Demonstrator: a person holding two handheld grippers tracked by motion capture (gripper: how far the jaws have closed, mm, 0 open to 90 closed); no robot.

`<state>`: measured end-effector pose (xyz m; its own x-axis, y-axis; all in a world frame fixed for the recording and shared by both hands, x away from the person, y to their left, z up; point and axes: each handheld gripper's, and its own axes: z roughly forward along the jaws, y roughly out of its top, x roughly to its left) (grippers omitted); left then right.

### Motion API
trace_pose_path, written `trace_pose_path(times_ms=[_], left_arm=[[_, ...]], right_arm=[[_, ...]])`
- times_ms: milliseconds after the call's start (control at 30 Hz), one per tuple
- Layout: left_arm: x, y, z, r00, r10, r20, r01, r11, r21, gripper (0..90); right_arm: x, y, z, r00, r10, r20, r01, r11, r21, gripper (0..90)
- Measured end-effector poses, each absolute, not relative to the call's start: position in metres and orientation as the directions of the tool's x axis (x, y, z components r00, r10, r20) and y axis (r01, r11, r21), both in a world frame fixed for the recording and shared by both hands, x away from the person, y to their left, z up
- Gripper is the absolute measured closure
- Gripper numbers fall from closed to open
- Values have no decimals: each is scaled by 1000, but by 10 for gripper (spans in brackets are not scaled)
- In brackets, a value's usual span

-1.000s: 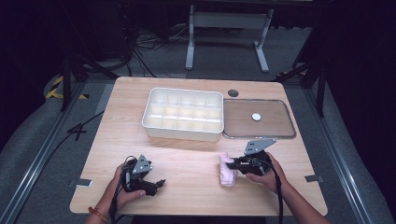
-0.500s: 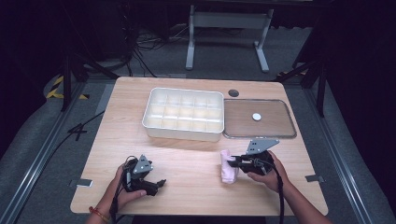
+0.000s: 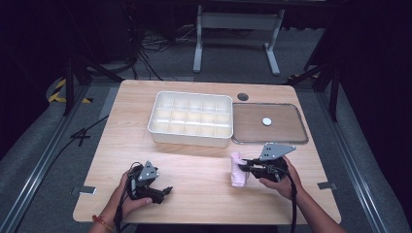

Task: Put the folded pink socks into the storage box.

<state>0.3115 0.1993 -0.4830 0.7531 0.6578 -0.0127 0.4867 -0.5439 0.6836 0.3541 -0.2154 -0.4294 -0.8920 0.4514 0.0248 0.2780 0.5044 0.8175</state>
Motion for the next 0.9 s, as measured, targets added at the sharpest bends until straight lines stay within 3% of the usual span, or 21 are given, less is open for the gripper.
trace_pose_path(times_ms=[900], left_arm=[[311,199,-483,751,660,-16,489,-541,684,124]], right_arm=[[358,-225,-393,-867,496,-48,193,423,885,792]])
